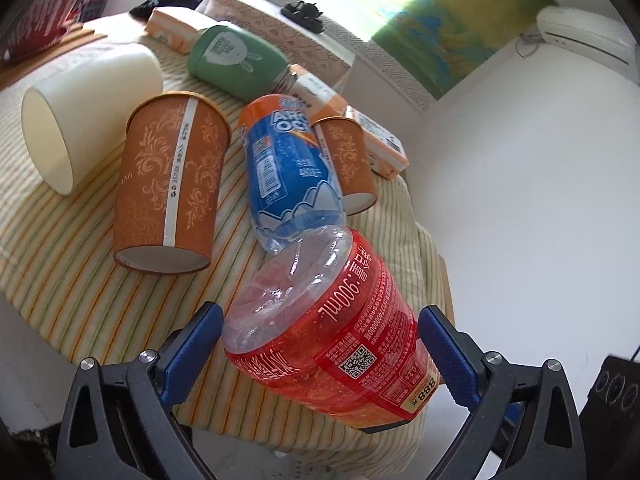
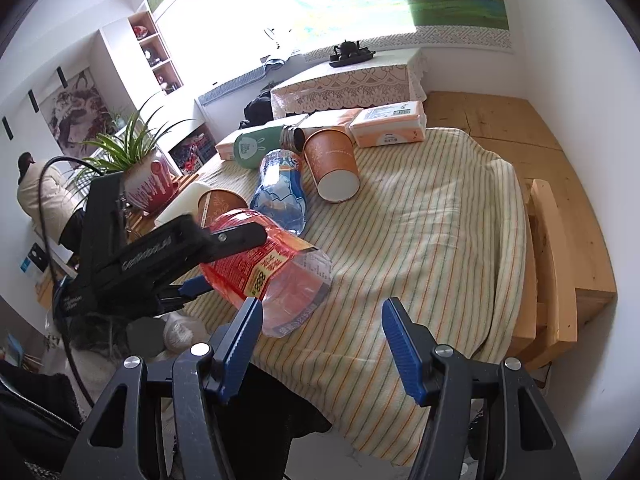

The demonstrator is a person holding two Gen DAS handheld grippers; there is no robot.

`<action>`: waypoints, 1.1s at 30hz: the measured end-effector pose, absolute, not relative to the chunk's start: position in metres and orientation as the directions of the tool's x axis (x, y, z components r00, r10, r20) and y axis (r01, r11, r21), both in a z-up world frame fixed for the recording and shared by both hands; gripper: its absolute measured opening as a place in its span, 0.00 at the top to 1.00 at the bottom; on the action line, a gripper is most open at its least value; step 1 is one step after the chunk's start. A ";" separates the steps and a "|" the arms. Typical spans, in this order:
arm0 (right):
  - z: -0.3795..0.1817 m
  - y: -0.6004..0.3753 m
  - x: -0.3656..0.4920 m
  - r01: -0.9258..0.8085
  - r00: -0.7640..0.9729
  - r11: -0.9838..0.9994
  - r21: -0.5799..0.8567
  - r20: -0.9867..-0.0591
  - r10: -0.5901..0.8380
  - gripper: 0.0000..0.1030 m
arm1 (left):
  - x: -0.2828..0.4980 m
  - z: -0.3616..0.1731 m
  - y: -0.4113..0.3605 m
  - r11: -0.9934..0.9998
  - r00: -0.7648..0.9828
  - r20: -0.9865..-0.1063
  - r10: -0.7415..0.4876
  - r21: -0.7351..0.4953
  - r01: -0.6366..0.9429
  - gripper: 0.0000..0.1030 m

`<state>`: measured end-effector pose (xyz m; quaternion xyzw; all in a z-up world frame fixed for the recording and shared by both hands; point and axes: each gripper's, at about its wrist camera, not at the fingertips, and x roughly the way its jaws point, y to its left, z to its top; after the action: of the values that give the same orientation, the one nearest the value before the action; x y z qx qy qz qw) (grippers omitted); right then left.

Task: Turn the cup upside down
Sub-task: 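Rotate the red bottle upright with the left gripper and lower it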

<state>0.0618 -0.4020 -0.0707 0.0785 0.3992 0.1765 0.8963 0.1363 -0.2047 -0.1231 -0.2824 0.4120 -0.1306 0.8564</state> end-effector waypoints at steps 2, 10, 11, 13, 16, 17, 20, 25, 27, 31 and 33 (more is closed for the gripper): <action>-0.071 -0.404 0.061 -0.249 0.624 0.925 0.286 -0.684 0.379 0.43 | 0.132 -0.119 -0.209 0.821 0.631 -0.628 -0.456 -0.570 0.027 0.04; -0.068 -0.420 0.055 -0.201 0.665 0.929 0.311 -0.653 0.363 0.43 | 0.123 -0.094 -0.224 0.889 0.710 -0.570 -0.414 -0.423 0.179 0.04; -0.068 -0.423 0.053 -0.190 0.672 0.929 0.316 -0.648 0.358 0.43 | 0.125 -0.092 -0.227 0.896 0.714 -0.568 -0.409 -0.398 0.196 0.04; -0.068 -0.428 0.050 -0.177 0.684 0.930 0.323 -0.639 0.352 0.43 | 0.127 -0.088 -0.232 0.907 0.723 -0.561 -0.403 -0.348 0.236 0.04; -0.067 -0.433 0.046 -0.155 0.703 0.934 0.322 -0.628 0.333 0.43 | 0.126 -0.082 -0.246 0.921 0.739 -0.550 -0.388 -0.243 0.303 0.04; -0.067 -0.435 0.045 -0.151 0.709 0.933 0.325 -0.622 0.332 0.43 | 0.127 -0.081 -0.251 0.924 0.747 -0.543 -0.383 -0.210 0.321 0.04; -0.070 -0.439 0.041 -0.130 0.721 0.934 0.332 -0.615 0.319 0.43 | 0.130 -0.080 -0.270 0.922 0.778 -0.513 -0.363 -0.078 0.379 0.04; -0.077 -0.447 0.038 -0.085 0.729 0.935 0.345 -0.618 0.294 0.43 | 0.133 -0.089 -0.301 0.885 0.818 -0.467 -0.335 0.143 0.444 0.04; -0.078 -0.449 0.037 -0.069 0.733 0.938 0.340 -0.621 0.279 0.43 | 0.131 -0.096 -0.307 0.869 0.822 -0.467 -0.326 0.194 0.455 0.04; -0.078 -0.449 0.033 -0.046 0.745 0.944 0.327 -0.619 0.251 0.43 | 0.120 -0.101 -0.311 0.843 0.833 -0.432 -0.344 0.249 0.477 0.04; -0.077 -0.447 0.032 -0.045 0.750 0.948 0.315 -0.617 0.240 0.43 | 0.114 -0.104 -0.311 0.830 0.836 -0.422 -0.350 0.273 0.486 0.04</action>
<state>0.0325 -0.4466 -0.0766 0.1417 0.3454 0.0770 0.9245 0.1144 -0.3108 -0.1036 0.1879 0.1802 -0.2224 0.9396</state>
